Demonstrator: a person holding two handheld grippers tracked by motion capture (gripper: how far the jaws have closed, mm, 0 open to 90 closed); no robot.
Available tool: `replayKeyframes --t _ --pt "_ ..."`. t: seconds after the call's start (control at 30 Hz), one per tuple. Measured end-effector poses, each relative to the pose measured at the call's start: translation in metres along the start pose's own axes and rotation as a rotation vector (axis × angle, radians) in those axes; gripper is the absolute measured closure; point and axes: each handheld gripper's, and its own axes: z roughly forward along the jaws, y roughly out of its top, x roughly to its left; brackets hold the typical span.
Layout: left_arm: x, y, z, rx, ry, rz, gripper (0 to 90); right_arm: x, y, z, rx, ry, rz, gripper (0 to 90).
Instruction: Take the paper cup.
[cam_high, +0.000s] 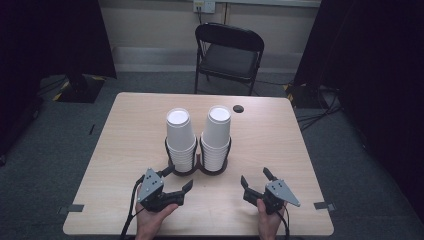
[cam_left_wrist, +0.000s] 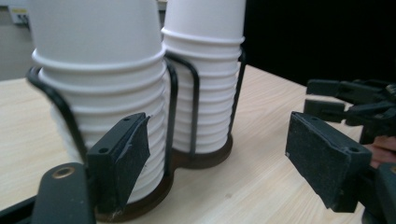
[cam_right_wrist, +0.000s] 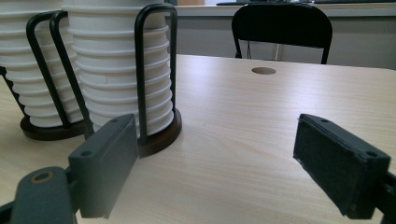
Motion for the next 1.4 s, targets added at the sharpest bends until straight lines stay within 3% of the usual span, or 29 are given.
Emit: replayKeyframes --t 0.13,0.37,0.53,0.77,0.93,1.4 --pt "-0.002 0.008 0.002 -0.002 -0.013 0.024 21.7 0.000 0.000 0.001 0.003 0.000 -0.006 13.3" --pt "-0.006 0.020 0.005 -0.021 -0.057 0.023 25.5 0.000 0.000 0.000 -0.001 0.004 0.000 13.4" --pt "-0.011 0.032 0.011 -0.027 -0.078 0.062 25.3 0.000 0.000 0.000 -0.003 0.001 0.002 13.2" --pt "-0.013 0.040 0.017 -0.029 -0.107 0.058 25.4 0.000 0.000 0.000 -0.002 0.000 0.003 13.1" --pt "-0.014 0.051 0.021 -0.039 -0.089 0.072 25.4 -0.001 0.000 0.000 -0.010 0.000 0.008 13.2" --pt "-0.016 0.073 0.031 -0.052 -0.097 0.099 27.2 -0.001 0.000 0.000 -0.001 0.000 0.010 13.3"
